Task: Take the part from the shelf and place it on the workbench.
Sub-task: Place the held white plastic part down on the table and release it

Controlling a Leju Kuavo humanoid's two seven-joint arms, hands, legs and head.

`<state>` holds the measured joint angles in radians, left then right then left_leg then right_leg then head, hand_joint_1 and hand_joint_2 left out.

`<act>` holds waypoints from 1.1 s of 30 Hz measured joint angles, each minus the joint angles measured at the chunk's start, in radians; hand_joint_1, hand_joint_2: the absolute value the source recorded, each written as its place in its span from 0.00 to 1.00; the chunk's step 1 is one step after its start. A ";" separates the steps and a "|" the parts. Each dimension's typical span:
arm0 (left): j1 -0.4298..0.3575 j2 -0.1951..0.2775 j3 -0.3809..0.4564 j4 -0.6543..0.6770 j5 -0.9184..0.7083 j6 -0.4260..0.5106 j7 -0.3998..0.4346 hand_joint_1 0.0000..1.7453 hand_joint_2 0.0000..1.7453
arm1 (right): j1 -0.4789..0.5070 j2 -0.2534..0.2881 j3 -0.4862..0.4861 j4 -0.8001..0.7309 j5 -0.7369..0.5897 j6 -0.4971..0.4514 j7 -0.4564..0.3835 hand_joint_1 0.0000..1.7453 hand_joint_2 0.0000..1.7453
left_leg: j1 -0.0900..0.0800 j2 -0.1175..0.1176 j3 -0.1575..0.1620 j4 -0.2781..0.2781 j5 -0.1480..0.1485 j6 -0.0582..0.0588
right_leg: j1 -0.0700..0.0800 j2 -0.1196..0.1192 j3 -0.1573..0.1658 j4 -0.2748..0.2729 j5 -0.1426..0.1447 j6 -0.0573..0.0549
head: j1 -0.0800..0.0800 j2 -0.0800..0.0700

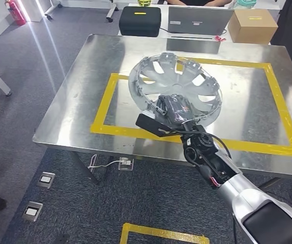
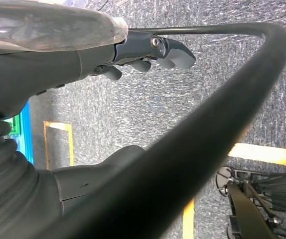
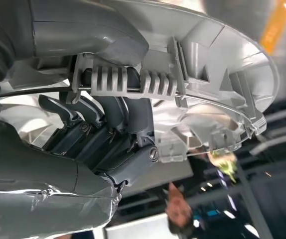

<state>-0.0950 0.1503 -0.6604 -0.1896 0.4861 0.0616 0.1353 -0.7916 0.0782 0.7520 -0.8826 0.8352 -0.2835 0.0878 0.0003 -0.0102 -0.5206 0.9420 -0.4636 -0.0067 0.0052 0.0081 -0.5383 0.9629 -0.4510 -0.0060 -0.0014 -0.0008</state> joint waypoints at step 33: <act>-0.003 0.001 -0.059 0.000 0.034 -0.008 0.016 0.00 1.00 | -0.047 -0.099 -0.122 0.392 -0.069 -0.068 0.201 1.00 1.00 | -0.001 0.001 -0.002 -0.011 0.000 0.000 | -0.002 0.002 -0.002 -0.016 0.002 0.002 | -0.001 0.000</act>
<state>-0.0981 0.1513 -0.7193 -0.1896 0.5205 0.0531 0.1511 -0.8384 -0.0205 0.6304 -0.4911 0.7658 -0.3513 0.2889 -0.0003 -0.0092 -0.5224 0.9311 -0.4635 -0.0062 0.0037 0.0098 -0.5407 0.9471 -0.4491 -0.0043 -0.0026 -0.0008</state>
